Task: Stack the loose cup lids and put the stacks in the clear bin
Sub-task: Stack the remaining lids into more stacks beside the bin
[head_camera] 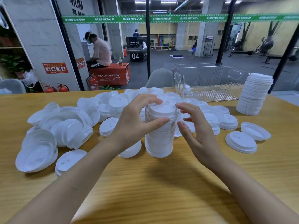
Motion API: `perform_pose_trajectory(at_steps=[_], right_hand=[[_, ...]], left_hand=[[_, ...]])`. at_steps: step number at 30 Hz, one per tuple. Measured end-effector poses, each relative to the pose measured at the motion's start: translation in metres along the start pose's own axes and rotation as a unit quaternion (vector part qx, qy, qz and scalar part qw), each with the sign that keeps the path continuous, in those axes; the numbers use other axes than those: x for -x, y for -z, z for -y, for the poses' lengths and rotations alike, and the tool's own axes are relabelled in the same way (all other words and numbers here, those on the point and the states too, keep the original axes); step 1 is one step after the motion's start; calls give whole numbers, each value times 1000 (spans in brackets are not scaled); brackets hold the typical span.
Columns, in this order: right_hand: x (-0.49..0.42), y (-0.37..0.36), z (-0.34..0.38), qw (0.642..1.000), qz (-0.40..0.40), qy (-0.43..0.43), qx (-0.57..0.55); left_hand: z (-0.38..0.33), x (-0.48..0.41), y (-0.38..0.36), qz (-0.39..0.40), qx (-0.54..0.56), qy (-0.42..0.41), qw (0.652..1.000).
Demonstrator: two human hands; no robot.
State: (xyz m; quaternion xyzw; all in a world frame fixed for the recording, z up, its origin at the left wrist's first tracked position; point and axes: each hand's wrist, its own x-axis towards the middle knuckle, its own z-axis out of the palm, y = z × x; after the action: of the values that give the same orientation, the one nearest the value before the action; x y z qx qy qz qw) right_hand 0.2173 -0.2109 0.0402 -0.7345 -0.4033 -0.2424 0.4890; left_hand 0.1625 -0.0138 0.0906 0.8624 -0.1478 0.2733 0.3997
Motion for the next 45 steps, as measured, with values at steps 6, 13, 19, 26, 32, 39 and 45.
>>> perform_pose_trajectory(at_steps=[6, 13, 19, 26, 32, 39, 45], right_hand=[[0, 0, -2, 1000, 10, -2, 3], [0, -1, -2, 1000, 14, -3, 7], [1, -1, -2, 1000, 18, -4, 1], [0, -2, -1, 1000, 12, -2, 1], [0, -2, -2, 1000, 13, 0, -4], [0, -1, -3, 1000, 16, 0, -4], [0, -1, -1, 1000, 17, 1, -6]], left_hand=[[2, -1, -1, 5, 5, 5, 1000], [9, 6, 9, -1, -4, 39, 999], [43, 42, 36, 6, -69, 95, 993], [69, 67, 42, 75, -132, 138, 979], [80, 69, 40, 107, -169, 124, 972], [77, 69, 38, 85, -142, 114, 980], [73, 69, 37, 42, -123, 110, 985]])
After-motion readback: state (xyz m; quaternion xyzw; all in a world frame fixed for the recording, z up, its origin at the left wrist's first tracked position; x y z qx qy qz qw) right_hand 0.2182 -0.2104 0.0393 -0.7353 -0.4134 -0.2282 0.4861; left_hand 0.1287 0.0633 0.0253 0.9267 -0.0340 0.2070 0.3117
